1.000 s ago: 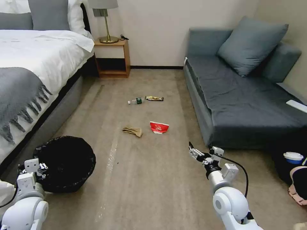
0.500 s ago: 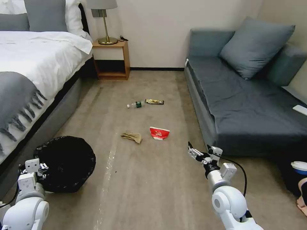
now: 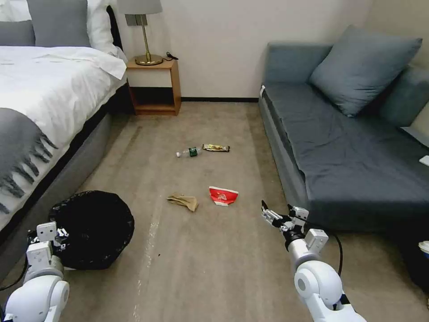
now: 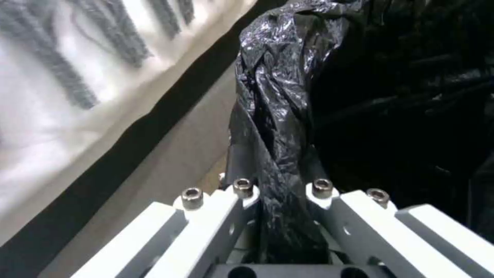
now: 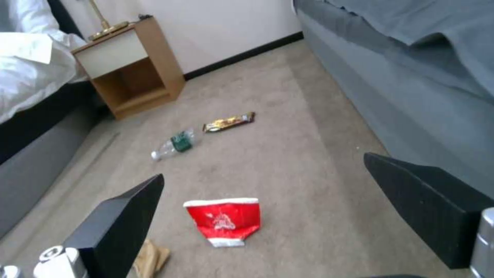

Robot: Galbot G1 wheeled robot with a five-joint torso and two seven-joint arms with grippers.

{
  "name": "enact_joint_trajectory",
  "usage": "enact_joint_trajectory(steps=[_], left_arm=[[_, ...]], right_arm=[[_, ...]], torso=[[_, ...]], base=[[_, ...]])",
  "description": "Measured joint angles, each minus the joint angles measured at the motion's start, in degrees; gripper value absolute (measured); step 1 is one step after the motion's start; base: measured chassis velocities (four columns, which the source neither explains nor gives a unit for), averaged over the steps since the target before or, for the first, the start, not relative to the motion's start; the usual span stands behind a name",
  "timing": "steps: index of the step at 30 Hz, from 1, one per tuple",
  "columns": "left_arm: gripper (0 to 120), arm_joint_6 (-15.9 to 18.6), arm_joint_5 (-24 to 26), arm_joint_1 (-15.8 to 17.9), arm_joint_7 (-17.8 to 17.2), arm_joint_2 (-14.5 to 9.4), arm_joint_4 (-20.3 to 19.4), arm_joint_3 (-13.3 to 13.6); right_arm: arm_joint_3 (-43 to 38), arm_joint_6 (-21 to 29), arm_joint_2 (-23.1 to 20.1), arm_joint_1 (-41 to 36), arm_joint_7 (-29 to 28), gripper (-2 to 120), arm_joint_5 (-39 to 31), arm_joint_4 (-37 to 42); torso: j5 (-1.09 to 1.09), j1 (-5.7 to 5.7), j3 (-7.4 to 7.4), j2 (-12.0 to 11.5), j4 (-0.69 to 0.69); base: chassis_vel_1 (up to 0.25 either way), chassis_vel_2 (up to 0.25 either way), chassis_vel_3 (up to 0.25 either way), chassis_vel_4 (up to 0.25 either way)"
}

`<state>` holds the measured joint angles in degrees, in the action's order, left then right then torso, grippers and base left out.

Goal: Pick up the trash bin, then pick up the garbage on the floor and place it into the trash bin.

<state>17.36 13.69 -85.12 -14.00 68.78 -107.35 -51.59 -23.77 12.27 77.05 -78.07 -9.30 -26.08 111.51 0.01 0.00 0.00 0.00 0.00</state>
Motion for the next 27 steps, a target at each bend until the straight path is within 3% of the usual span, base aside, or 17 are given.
enact_joint_trajectory(steps=[27], left_arm=[[3,-1.28,-0.31,-0.05,1.51,0.03,2.00,-0.28]], right_arm=[[0.46,-0.22,0.61,-0.14,0.71,100,2.81,-1.62]], torso=[[-0.01,0.00,0.00,0.00,0.00]], base=[[-0.126,0.127,0.117,-0.127]])
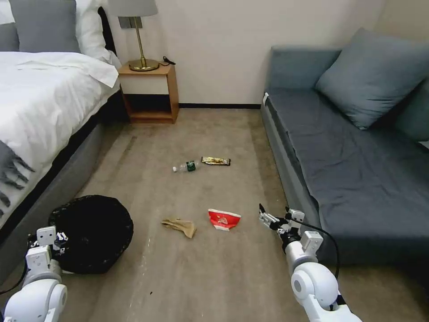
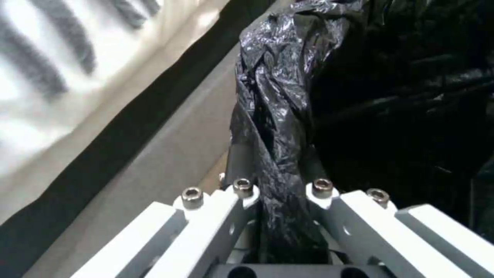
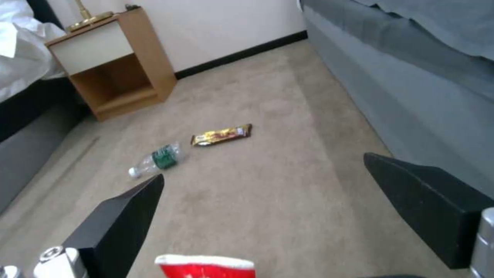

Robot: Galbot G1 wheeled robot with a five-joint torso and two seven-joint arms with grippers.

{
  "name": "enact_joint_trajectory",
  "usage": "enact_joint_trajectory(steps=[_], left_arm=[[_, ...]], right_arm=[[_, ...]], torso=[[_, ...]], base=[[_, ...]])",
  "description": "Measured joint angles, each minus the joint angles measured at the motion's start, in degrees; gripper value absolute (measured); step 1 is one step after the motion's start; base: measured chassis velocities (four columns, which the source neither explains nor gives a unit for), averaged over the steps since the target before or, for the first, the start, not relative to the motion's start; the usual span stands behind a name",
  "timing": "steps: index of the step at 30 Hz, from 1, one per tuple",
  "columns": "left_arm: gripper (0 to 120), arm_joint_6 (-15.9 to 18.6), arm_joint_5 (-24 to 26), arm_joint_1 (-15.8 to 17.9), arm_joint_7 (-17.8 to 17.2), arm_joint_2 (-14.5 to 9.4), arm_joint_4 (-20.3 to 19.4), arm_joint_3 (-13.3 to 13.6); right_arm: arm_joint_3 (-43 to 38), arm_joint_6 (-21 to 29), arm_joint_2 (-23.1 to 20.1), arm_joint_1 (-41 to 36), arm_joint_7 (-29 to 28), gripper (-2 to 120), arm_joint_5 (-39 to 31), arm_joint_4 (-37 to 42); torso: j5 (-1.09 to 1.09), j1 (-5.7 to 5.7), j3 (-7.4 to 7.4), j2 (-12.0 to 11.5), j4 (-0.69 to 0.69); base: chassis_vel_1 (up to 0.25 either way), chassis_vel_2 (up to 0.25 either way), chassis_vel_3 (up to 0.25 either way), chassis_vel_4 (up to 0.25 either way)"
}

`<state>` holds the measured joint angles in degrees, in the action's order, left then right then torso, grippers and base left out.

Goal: Pick up the trash bin, then pick up the garbage on the floor and place it into the trash bin.

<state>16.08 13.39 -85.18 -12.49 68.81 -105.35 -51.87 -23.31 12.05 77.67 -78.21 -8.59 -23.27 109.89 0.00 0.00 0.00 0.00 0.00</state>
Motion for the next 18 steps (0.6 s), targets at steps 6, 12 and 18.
enact_joint_trajectory(steps=[6,12,18], left_arm=[[3,-0.13,0.00,0.01,0.20,-0.04,0.37,-0.02],[3,-0.53,-0.17,0.17,0.39,-0.09,1.31,-0.06],[3,-0.73,-0.21,0.37,0.70,-0.29,2.05,-0.12]], right_arm=[[0.10,0.00,0.08,0.00,0.35,100,0.98,-0.58],[0.43,0.00,0.05,-0.10,0.87,100,1.97,-1.14],[1.14,0.00,0.07,0.48,0.89,100,2.52,-2.01]], torso=[[0.00,0.00,0.00,0.00,-0.01],[-0.01,0.00,0.00,0.00,0.00],[0.00,0.00,0.00,0.00,0.00]], base=[[-0.116,0.129,0.117,-0.117],[-0.119,0.121,0.110,-0.122],[-0.111,0.116,0.121,-0.109]])
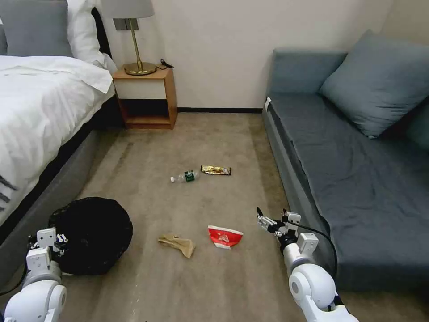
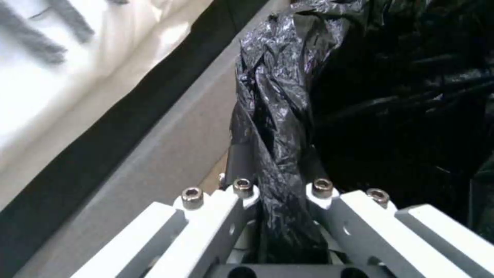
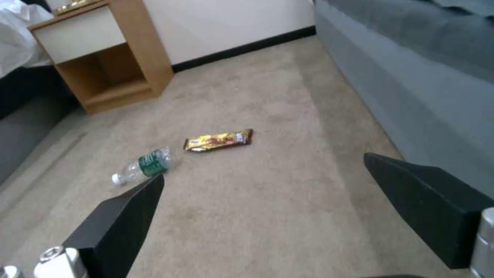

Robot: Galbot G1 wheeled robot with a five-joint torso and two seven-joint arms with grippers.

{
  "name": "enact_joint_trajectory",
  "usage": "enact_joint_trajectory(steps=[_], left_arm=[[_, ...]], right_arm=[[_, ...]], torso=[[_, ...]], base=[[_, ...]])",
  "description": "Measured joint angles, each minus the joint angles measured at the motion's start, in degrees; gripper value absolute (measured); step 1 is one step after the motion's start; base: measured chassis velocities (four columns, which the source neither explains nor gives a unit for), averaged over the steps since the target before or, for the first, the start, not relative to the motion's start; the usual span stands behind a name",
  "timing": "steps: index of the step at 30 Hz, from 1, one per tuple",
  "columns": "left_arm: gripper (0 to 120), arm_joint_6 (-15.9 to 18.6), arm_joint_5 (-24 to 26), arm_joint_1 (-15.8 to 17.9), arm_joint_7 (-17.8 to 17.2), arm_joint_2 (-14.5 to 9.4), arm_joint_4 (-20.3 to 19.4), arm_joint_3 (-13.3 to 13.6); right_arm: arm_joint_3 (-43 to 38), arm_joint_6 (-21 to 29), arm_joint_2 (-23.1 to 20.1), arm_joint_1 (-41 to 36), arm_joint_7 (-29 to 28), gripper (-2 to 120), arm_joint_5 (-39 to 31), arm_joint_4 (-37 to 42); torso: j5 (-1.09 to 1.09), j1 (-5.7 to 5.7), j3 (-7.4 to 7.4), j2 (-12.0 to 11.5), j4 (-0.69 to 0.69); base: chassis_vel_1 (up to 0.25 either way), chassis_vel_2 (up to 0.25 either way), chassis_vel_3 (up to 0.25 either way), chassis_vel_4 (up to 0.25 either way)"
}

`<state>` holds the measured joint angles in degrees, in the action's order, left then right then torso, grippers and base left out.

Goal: Pick up the trash bin, then pick up the garbage on the floor and place it into the trash bin.

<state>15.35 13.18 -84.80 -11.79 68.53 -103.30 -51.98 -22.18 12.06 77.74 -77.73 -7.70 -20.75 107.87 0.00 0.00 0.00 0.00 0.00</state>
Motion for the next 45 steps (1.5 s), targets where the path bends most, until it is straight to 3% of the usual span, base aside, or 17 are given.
enact_joint_trajectory(steps=[4,13,18,21,26,29,41,45], left_arm=[[3,-0.08,0.68,0.12,0.00,0.03,0.65,-0.04],[3,-0.71,0.22,-0.84,0.32,0.08,0.46,-0.66],[3,-0.65,0.40,-0.87,0.44,-1.01,0.03,-0.47],[3,-0.78,0.36,-0.78,0.57,-1.71,-0.94,0.35],[3,-0.86,0.13,-1.66,0.71,-1.55,-2.60,0.48],[3,-0.86,-0.86,-3.22,0.73,-0.70,-5.38,0.47],[3,-1.99,-8.33,-6.93,0.58,3.60,-11.94,-0.29],[3,-2.48,-9.08,-8.72,0.34,5.74,-13.85,-0.69]], right_arm=[[1.18,0.00,-0.30,0.50,0.19,100,0.50,-0.61],[7.66,0.26,-5.82,4.88,1.85,100,2.41,-2.79],[11.43,1.21,-10.01,8.39,2.67,100,2.29,-3.62],[15.35,2.56,-16.21,11.61,4.83,100,1.29,-4.26],[19.90,2.89,-20.50,15.10,7.26,100,0.15,-5.80],[28.26,2.63,-23.46,21.25,10.13,100,-0.93,-8.95],[48.40,6.67,-21.29,38.90,13.76,100,-8.07,-14.18],[58.23,8.93,-17.38,44.71,14.51,100,-10.87,-17.11]], torso=[[0.05,0.00,0.00,0.00,0.00],[-0.01,0.00,0.00,0.01,0.00],[-0.03,0.00,0.00,0.01,-0.02],[-0.02,0.00,0.01,0.00,0.02],[-0.01,0.00,0.01,0.01,0.03],[0.00,0.00,0.00,0.01,0.00],[-0.01,0.00,0.00,0.00,-0.01],[-0.02,0.00,0.00,0.00,-0.01]], base=[[-0.126,0.118,0.124,-0.105],[-0.105,0.112,0.106,-0.106],[-0.091,0.095,0.106,-0.092],[-0.050,0.071,0.038,-0.069],[-0.009,0.008,0.006,-0.013],[0.000,0.000,0.000,0.000],[0.000,0.000,0.000,0.000],[0.000,0.000,0.000,0.000]])
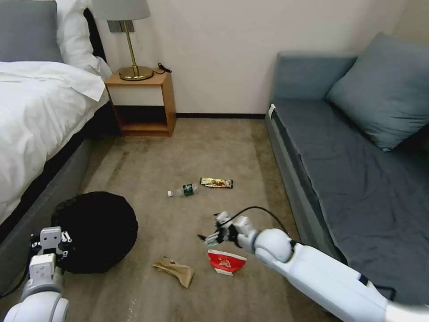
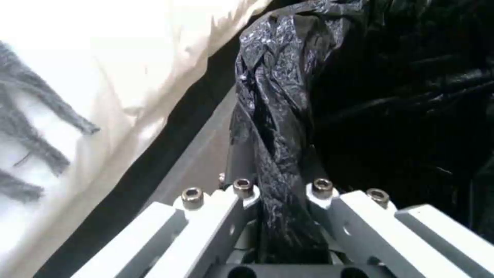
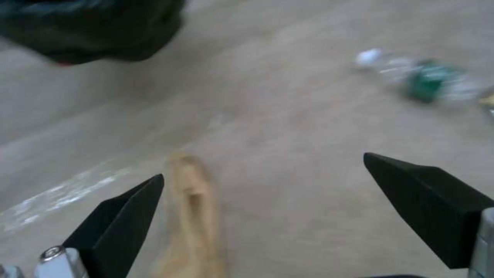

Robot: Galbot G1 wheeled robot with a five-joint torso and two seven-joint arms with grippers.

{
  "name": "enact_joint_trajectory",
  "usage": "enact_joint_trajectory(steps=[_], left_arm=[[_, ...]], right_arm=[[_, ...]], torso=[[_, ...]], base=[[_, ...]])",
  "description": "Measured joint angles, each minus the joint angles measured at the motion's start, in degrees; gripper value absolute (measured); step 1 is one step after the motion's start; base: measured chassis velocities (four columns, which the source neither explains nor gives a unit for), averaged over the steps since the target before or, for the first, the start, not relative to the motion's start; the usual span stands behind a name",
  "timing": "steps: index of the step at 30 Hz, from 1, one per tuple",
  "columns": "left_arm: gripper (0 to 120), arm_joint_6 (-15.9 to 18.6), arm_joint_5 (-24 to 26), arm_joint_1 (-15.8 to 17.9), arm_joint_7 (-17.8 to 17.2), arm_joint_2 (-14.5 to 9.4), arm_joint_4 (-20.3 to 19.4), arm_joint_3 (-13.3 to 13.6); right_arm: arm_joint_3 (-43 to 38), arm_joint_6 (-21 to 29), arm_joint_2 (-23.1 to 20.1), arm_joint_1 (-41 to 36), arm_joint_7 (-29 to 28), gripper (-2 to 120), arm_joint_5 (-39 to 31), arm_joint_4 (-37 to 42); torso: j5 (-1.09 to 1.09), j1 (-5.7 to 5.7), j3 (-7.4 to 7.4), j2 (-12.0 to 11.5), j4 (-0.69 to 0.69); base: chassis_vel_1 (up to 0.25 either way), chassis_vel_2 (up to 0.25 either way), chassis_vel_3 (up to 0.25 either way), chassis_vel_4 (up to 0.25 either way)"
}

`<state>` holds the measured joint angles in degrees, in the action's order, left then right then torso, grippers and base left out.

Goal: Pick up the trash bin, then pick up the garbage on the floor and place it into the trash bin.

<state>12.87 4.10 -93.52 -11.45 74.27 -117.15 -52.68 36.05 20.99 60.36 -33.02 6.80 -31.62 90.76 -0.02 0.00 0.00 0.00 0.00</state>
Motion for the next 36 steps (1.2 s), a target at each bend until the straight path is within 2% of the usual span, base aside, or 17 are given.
enact_joint_trajectory(steps=[1,6,8,10,15,25,36], left_arm=[[3,0.00,0.00,0.00,0.00,0.00,0.00,0.00],[3,-0.41,-0.02,-2.68,-0.38,3.10,-3.25,-0.62],[3,-0.43,-0.02,-2.78,-0.38,3.20,-3.34,-0.64],[3,-0.92,-0.37,-3.70,-0.38,4.09,-4.03,-0.91],[3,-1.55,-0.81,-3.93,-0.24,4.51,-3.90,-1.38],[3,-2.15,0.20,-5.59,-0.09,5.51,-4.42,-1.59],[3,-2.78,1.20,-6.24,0.06,4.96,-3.52,-2.23]], right_arm=[[0.00,0.00,0.00,0.00,0.00,100,0.00,0.00],[9.24,0.07,9.52,2.90,1.93,100,0.14,-7.25],[9.53,0.02,9.79,2.96,1.99,100,0.24,-7.53],[12.79,-0.52,12.41,3.51,2.61,100,1.72,-11.21],[16.22,-1.86,14.12,3.80,2.82,100,4.13,-16.50],[16.54,-4.21,17.51,4.41,3.60,100,7.08,-26.13],[16.70,-5.29,20.32,4.55,5.28,98,9.40,-33.74]], torso=[[0.00,0.00,0.00,0.00,0.00],[0.01,0.00,0.00,0.00,-0.02],[0.02,0.00,0.00,0.00,-0.02],[0.01,0.00,0.00,0.00,-0.01],[0.00,0.00,0.00,0.00,0.02],[0.01,0.00,0.00,0.00,0.00],[0.01,0.00,0.00,0.00,0.00]], base=[[0.000,0.000,0.000,0.000],[0.000,0.000,0.000,0.000],[0.000,0.000,0.000,0.000],[0.000,0.000,0.000,0.000],[0.000,0.000,0.000,0.000],[0.000,0.000,0.000,0.000],[0.000,0.000,0.000,0.000]])
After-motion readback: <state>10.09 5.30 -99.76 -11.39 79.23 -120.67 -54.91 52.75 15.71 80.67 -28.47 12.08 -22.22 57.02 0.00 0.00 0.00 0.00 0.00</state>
